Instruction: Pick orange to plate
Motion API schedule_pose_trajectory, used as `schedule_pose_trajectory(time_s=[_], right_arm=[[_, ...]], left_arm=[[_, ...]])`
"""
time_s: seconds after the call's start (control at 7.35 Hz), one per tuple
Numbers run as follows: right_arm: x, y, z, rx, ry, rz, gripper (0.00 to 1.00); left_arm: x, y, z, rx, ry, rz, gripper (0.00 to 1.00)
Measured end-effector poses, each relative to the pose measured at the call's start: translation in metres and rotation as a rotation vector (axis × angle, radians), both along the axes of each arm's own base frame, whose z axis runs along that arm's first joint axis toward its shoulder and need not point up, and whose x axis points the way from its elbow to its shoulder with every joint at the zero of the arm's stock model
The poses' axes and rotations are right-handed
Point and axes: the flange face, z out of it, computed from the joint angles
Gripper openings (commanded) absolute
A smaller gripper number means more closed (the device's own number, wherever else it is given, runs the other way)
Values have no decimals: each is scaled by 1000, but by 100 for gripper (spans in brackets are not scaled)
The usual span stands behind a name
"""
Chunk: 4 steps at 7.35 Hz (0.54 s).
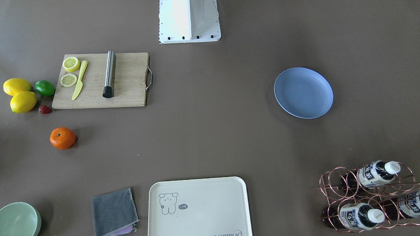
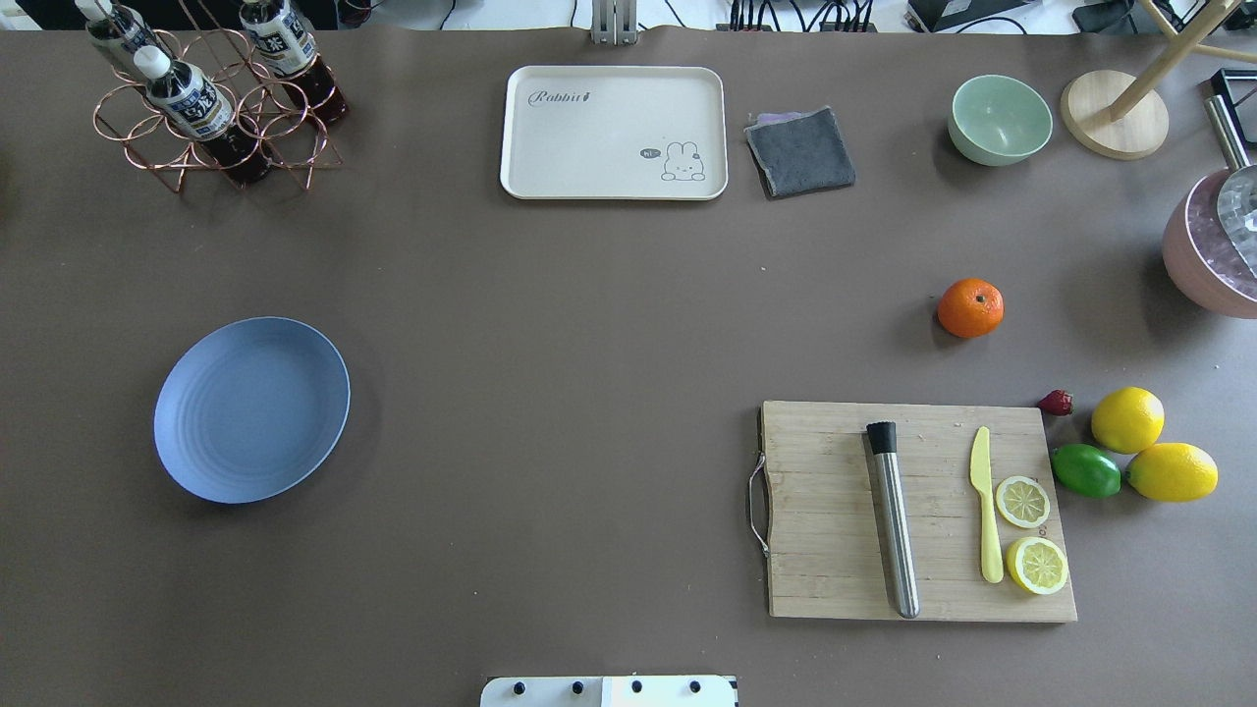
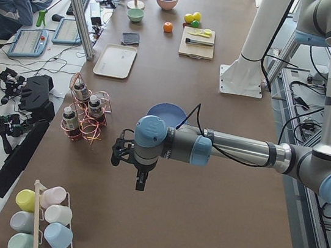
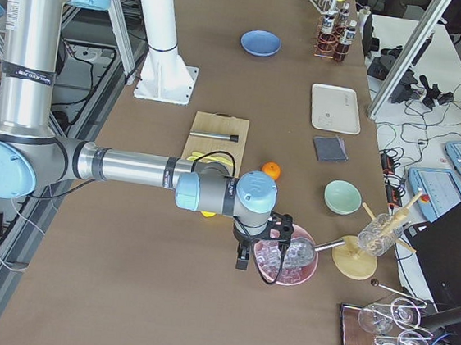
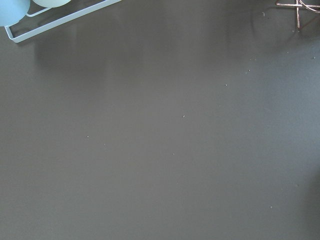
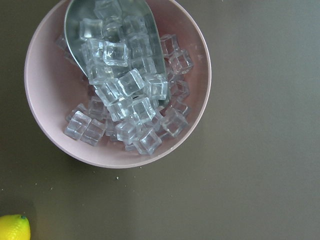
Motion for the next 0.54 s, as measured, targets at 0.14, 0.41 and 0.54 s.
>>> schedule_pose_trajectory(time_s=[0.14,0.41,0.54], right_arm=[[0,-1,-1,2,0,0,100],[0,-2,-2,6,1,0,100],[0,-2,-4,10,1,0,100]], left_arm=[[0,-2,-1,3,0,1,98],[-1,-16,-14,29,4,-3,98],[-1,-22,-20,39,7,-5,98]])
